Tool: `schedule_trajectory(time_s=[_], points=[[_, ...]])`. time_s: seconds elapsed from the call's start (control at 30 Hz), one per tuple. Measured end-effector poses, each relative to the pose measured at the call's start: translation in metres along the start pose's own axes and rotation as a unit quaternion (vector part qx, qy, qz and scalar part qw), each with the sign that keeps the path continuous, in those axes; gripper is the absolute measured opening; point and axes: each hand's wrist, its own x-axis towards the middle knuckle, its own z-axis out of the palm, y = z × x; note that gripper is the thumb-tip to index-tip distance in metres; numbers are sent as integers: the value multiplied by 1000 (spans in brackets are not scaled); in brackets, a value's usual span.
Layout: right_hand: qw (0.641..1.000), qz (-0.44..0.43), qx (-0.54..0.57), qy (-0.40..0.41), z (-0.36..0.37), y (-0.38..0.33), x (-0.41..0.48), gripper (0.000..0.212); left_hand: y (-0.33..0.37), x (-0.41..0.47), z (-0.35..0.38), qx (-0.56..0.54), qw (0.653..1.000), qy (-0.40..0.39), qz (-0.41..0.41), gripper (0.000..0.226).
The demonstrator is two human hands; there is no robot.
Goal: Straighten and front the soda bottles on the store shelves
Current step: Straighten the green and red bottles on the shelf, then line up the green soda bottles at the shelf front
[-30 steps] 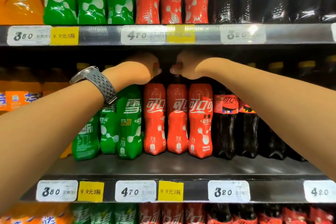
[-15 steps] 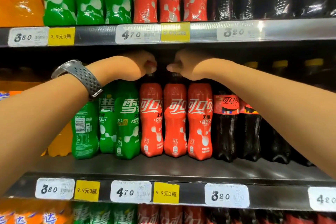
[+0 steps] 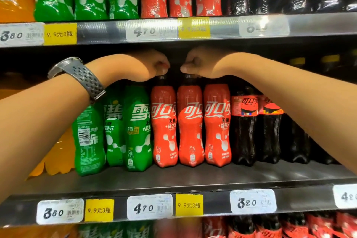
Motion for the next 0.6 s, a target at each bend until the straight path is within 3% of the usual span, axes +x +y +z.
schedule_trajectory(time_s=[0.23,0.37,0.6], points=[[1000,21,-10,11,1,-13,1,53,-8,-8,-5,-60,998,15,-13,37],[1000,-18,6,15,4,-39,11,55,-22,-22,-15,-24,1000,14,-15,27],[997,-47,54,-17,11,-87,35,64,-57,-48,-24,53,997,14,-45,37]])
